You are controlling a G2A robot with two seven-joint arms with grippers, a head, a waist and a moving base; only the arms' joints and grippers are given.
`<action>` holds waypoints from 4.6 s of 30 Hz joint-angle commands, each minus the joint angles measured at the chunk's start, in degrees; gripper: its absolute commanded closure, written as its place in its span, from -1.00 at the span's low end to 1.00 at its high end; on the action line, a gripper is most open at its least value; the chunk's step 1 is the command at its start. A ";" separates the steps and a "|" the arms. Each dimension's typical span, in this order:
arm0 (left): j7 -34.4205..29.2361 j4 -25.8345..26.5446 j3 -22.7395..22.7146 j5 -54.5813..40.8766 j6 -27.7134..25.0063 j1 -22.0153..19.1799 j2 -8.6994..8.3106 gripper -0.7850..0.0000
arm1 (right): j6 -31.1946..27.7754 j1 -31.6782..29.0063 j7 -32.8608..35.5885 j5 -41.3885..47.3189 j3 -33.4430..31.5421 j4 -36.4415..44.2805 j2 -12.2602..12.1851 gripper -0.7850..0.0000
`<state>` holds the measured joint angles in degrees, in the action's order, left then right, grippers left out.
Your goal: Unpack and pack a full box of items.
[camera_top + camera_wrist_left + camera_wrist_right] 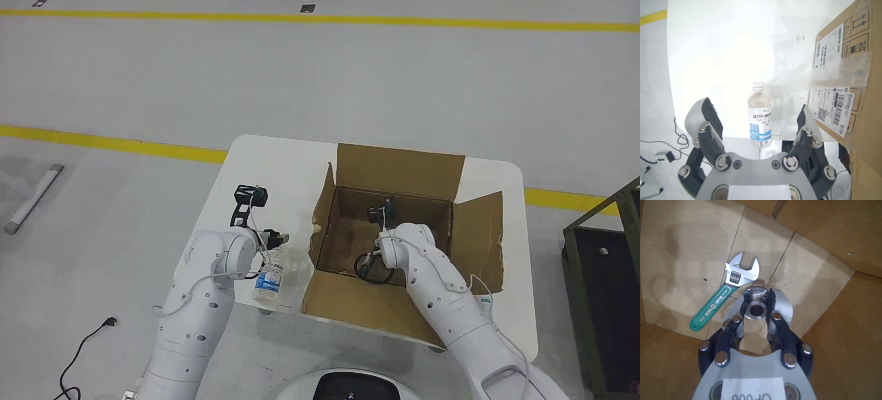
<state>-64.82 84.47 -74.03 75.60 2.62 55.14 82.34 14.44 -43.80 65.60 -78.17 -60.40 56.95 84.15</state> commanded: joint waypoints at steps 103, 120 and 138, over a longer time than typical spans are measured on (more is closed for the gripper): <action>0.00 0.00 0.00 0.00 0.00 0.00 0.00 -1.00 | -5.92 -30.10 15.50 -5.66 -49.95 58.23 -7.10 1.00; 0.00 0.00 0.00 0.00 0.00 0.00 0.00 -1.00 | -7.71 -33.68 16.29 -10.78 -45.33 43.92 -7.34 1.00; 0.00 0.00 0.00 0.00 0.00 0.00 0.00 -1.00 | -7.75 -33.87 15.52 -11.64 -40.86 40.49 -7.27 0.95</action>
<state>-64.82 84.47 -74.03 75.60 2.62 55.14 82.34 6.67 -77.68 81.19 -89.77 -101.28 97.56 76.89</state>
